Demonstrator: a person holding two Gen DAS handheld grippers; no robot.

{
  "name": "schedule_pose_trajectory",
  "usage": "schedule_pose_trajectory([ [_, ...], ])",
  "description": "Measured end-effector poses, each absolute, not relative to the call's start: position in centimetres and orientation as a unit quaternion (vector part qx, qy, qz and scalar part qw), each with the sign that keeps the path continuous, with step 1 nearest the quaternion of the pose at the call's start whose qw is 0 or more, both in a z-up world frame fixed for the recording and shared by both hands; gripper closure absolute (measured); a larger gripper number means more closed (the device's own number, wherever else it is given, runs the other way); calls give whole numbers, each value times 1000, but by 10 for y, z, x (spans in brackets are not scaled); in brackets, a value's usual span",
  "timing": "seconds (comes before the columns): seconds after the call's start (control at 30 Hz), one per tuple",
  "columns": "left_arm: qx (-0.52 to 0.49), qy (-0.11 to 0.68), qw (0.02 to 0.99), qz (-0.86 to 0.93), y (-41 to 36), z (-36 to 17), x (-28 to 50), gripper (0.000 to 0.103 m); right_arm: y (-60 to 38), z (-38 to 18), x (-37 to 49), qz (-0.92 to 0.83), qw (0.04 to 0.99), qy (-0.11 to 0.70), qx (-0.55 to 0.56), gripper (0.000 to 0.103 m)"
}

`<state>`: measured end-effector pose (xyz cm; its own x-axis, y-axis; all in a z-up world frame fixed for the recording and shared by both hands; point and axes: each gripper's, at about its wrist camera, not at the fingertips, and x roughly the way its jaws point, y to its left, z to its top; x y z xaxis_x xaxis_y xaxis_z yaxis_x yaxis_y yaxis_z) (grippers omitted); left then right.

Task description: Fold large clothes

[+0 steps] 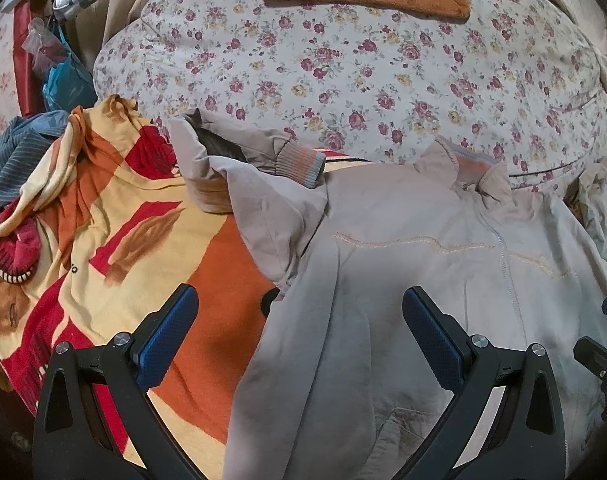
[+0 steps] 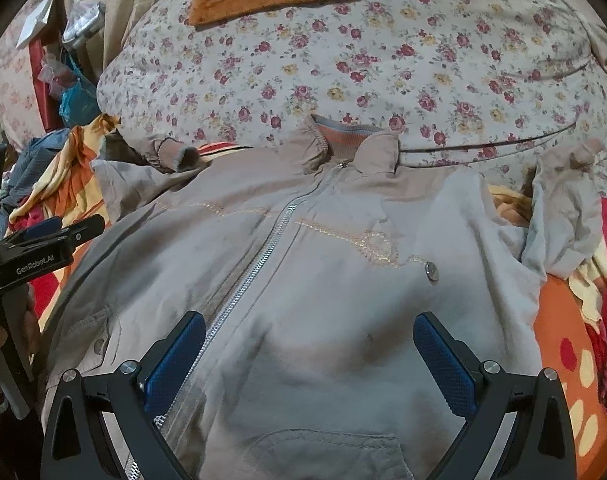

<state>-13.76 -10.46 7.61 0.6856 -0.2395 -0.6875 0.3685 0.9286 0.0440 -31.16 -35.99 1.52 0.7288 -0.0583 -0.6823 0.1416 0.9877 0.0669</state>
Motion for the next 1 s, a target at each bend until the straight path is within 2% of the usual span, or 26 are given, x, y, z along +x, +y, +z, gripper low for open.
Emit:
schedule_pose_trajectory([
  [1.0, 67, 369, 913, -161, -99, 78, -132, 1, -366, 8, -309, -66, 923, 373, 73, 0],
])
